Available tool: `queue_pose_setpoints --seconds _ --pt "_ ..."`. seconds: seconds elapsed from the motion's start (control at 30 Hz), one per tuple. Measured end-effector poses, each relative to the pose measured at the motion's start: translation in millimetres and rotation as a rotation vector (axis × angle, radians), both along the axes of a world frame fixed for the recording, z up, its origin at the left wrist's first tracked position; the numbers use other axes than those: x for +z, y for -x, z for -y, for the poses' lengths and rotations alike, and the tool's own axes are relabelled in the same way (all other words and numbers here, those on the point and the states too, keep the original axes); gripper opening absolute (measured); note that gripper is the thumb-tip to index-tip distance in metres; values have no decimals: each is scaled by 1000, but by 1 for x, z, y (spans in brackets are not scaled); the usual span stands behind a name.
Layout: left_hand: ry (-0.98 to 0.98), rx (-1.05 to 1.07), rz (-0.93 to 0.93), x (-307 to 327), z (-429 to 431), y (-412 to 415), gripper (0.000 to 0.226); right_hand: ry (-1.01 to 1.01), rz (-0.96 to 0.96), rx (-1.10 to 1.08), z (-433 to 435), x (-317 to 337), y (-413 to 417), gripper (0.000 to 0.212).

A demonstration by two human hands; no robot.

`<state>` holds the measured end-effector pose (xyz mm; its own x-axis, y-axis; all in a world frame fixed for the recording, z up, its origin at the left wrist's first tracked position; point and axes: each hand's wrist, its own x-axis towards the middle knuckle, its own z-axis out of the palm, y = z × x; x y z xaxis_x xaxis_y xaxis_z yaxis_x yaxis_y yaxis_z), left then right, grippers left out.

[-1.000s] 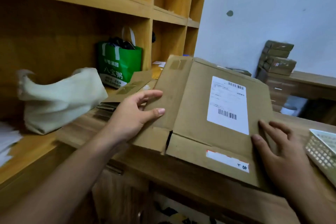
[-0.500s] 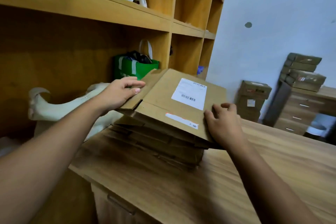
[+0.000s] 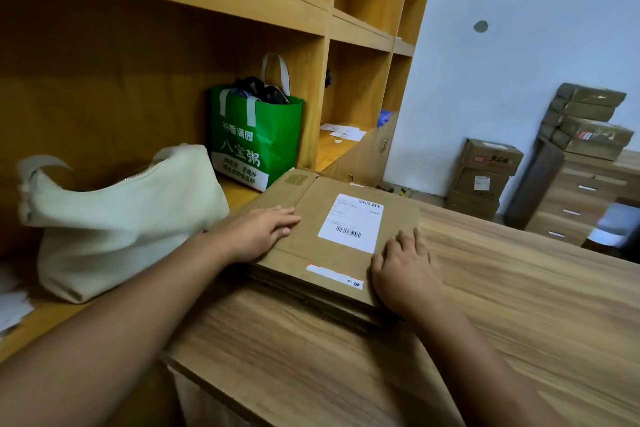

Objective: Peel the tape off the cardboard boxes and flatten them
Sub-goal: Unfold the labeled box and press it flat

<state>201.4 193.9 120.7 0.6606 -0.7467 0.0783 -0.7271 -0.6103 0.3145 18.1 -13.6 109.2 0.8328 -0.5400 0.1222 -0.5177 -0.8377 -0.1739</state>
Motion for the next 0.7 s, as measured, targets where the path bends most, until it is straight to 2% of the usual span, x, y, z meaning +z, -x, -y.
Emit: queue_pose_setpoints --seconds 0.17,0.33,0.53,0.7 --pt "-66 -42 2 -8 -2 3 51 -82 -22 197 7 -8 -8 55" --pt "-123 -50 69 -12 -1 4 60 -38 -79 205 12 -9 -10 77" --pt "-108 -52 81 -19 -1 4 61 -26 -52 197 10 -15 -10 73" --pt "-178 -62 71 -9 1 5 65 -16 -96 203 11 -8 -14 73"
